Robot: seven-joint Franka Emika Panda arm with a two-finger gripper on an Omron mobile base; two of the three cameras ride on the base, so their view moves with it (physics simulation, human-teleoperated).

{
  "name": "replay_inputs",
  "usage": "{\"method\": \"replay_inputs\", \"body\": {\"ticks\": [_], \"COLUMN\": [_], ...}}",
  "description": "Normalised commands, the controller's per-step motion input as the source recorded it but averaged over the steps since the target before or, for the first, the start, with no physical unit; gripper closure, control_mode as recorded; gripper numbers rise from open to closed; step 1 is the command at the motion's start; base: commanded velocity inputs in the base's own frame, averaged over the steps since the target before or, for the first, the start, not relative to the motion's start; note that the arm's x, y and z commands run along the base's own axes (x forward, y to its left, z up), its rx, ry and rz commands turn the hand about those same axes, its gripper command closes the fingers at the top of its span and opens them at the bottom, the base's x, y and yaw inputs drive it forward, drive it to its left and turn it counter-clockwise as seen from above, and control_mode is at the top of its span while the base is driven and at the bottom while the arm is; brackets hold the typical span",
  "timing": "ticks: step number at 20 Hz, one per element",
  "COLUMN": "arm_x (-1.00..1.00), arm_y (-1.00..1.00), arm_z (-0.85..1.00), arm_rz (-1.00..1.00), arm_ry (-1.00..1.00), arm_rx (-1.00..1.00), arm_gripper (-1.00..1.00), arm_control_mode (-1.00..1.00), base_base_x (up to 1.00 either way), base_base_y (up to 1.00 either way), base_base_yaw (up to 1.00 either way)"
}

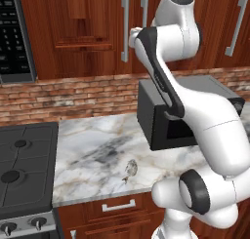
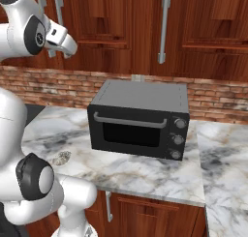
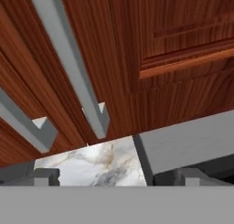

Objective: Retrieve the tupperware from the cabinet, then place the raw meat into the tupperware to avoid contamination.

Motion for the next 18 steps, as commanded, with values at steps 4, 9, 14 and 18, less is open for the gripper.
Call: {"method": "replay_inputs", "body": {"ticks": [4, 9, 14, 18], "arm_x": [0.25, 0.42, 0.44, 0.37], "arm_y": [0.09, 0.0, 0.0, 0.04], "arm_z": [0.13, 0.01, 0.0, 0.0], "arm_rz": [0.08, 0.05, 0.01, 0.0], "arm_ry": [-0.05, -0.05, -0.01, 0.0], "arm_rx": [-0.07, -0.07, -0.04, -0.06], "arm_gripper": [-1.0, -1.0, -1.0, -1.0], "arm_control_mode": [-1.0, -1.0, -1.0, -1.0], "base_base_x": [0.0, 0.0, 0.0, 0.0], "base_base_y": [0.0, 0.0, 0.0, 0.0], "base_base_yaw": [0.0, 0.0, 0.0, 0.0]}}
